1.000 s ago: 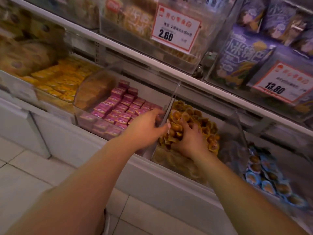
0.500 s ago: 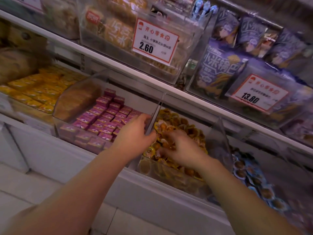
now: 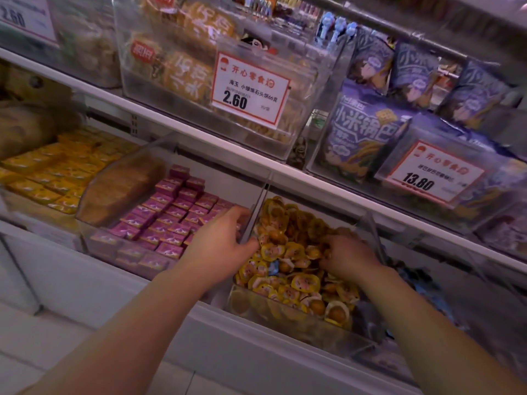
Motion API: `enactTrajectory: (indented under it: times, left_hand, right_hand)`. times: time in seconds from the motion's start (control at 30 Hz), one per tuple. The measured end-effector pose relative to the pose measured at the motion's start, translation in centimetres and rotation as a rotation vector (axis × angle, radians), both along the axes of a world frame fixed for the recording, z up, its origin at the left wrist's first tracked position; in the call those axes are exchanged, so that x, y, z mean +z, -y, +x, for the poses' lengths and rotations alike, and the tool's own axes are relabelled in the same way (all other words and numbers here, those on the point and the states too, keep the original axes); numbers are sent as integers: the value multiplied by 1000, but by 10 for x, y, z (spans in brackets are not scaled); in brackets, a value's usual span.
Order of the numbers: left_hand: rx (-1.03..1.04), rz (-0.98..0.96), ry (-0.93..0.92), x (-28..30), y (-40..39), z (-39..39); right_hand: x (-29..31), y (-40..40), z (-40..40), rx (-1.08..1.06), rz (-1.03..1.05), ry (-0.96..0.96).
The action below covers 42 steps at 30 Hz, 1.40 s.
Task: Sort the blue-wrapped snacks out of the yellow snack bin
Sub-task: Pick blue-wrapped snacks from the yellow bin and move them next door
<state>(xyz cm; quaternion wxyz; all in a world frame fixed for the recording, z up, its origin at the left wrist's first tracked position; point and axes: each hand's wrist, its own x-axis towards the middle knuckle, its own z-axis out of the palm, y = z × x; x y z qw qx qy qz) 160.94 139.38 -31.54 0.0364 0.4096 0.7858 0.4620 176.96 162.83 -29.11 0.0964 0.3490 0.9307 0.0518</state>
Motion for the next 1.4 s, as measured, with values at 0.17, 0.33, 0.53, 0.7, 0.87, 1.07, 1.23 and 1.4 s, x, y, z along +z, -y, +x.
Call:
enactTrajectory:
  times: [0.17,0.33,0.53,0.7,0.87,1.07,1.23,1.4]
  left_hand:
    - [60,55,-23,1,-6,4]
    - [100,143,-56,5,-4,8]
    - [59,145,-59,5,4,4]
    - [51,142,-30,4,5,1]
    - [50,149,-22,7,6,4]
    - [24,228,-171,24,11,22]
    - [-214,206,-297,17,-1,61]
    - [-337,-453,-180,-8,-36,67]
  right_hand:
    - [5,44,-13,235,61,-86]
    - [-23,87,-44,349,-308,-73]
    - [-47,69,-42,365,-244,124]
    - [-49,74,-50,308,-320,67]
    - [-47,78,-47,341,-247,-91]
    - [-30,65,-17,229,-442,-280]
    - [-10,51,9,177,-539,-467]
    - [-2,48,27,38,-452,-626]
